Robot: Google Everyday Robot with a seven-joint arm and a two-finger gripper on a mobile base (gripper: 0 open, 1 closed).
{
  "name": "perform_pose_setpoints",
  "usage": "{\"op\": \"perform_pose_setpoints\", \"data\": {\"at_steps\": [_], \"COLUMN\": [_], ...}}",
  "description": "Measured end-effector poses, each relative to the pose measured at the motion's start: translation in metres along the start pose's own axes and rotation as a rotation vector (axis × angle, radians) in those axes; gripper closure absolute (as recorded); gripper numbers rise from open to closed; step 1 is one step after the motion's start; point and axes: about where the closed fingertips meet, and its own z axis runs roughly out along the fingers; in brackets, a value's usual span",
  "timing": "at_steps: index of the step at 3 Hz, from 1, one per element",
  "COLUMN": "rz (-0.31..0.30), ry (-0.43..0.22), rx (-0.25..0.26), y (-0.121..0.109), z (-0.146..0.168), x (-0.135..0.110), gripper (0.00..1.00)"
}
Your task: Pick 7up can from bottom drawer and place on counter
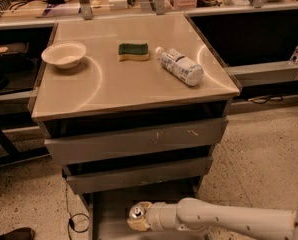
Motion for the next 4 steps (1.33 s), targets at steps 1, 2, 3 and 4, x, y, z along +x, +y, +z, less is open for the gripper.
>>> {"op": "perform_pose_setpoints", "data": {"at_steps": [1,2,3,4], "rz": [-0.016,-0.066,-0.066,-0.095], "ry": [-0.002,0.015,0.014,0.011], "rx": [0.023,0.039,0.040,0.052], "y": [0.040,0.042,0.042,0.045], "z": [-0.030,-0.044,-0.044,-0.060], "x": [-0.047,-0.059,-0.060,-0.090], "gripper": [1.00,1.00,1.00,1.00]}}
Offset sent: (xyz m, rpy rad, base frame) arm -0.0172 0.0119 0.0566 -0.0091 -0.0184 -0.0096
